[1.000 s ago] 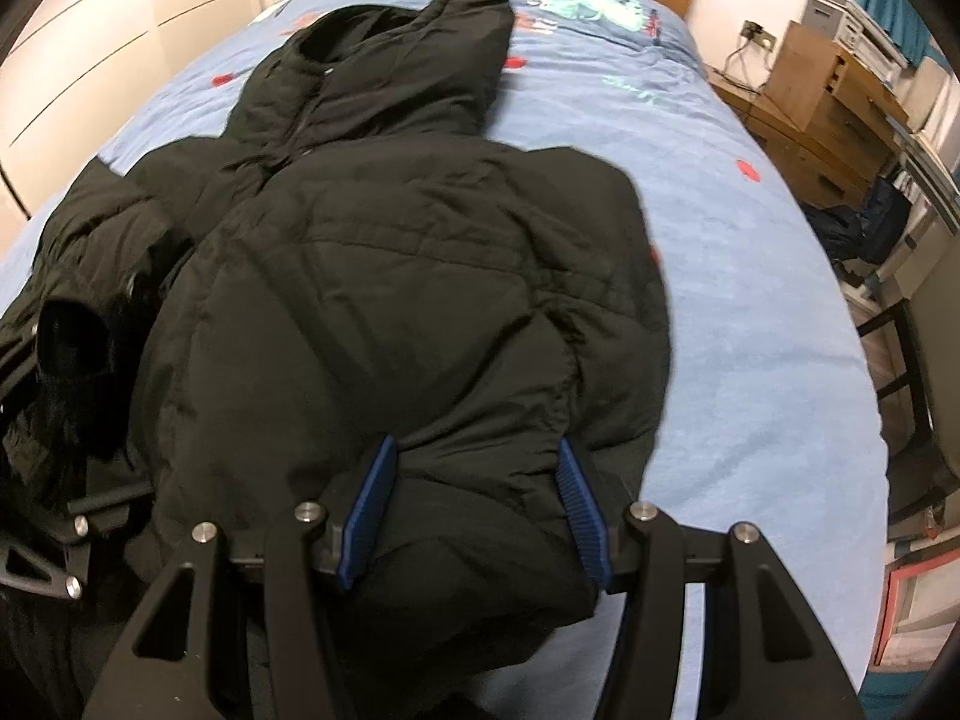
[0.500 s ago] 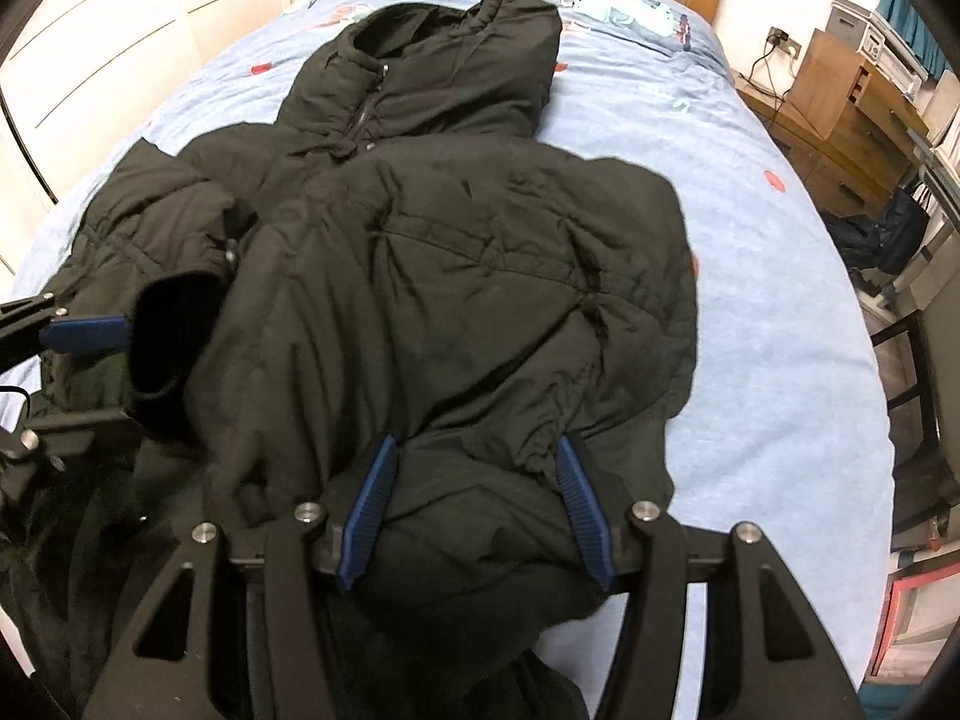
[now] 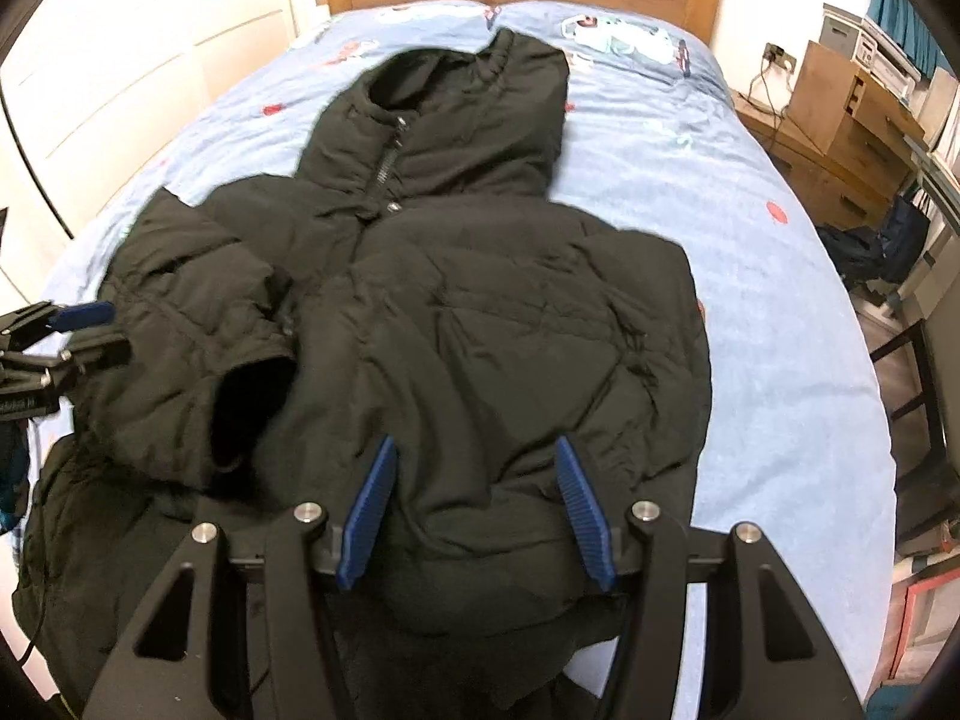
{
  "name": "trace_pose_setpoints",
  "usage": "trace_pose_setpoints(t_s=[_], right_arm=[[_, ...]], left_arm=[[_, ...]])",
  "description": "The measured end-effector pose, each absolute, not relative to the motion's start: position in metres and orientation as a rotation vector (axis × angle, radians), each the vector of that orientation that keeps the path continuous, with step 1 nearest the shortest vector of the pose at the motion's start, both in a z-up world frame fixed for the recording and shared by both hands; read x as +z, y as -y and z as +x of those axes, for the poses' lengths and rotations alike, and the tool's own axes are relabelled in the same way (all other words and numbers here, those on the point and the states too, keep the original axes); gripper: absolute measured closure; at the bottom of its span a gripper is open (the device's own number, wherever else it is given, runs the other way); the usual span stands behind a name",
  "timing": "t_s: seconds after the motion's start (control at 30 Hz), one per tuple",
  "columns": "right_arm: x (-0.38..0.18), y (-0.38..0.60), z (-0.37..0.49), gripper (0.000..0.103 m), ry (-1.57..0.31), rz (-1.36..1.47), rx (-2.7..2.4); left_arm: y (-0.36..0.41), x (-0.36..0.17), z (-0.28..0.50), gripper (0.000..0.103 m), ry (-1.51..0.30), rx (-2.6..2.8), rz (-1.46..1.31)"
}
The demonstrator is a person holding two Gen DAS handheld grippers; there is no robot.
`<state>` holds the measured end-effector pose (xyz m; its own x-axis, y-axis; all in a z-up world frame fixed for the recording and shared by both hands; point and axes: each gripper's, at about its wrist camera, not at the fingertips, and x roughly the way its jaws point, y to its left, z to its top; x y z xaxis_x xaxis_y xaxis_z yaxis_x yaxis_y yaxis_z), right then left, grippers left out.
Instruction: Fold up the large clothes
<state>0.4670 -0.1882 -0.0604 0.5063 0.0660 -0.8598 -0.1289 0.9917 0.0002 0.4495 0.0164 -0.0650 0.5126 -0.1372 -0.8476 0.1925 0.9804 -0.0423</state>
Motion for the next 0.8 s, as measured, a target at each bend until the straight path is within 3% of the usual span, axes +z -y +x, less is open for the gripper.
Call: trace_pose_setpoints(t_s=[0.37, 0.47, 0.53, 0.7, 0.8], right_arm=[[-0.122, 0.187, 0.485, 0.048, -1.110, -0.064, 0.111], [-0.123, 0.187, 0.486, 0.048, -1.129, -0.067, 0.108], [-0.116, 0.187, 0.486, 0.048, -1.137, -0.069, 0.114], [-0.064, 0.198, 0.482, 0.048, -1.035, -0.042, 0.110], [-0.051, 0.212, 0.495, 0.048, -0.995, -0.024, 0.072]], left_arm=[[-0.007, -0.125, 0.465, 0.021, -1.080, -0.143, 0.077], [-0.010, -0.116, 0.463, 0.022, -1.098, -0.154, 0.063], [-0.018, -0.096, 0.460, 0.029, -1.082, -0.163, 0.032], [-0.047, -0.046, 0.463, 0.028, -0.949, -0.100, 0.017], [-0.068, -0.048, 0.484, 0.022, -0.922, -0.034, 0.034]])
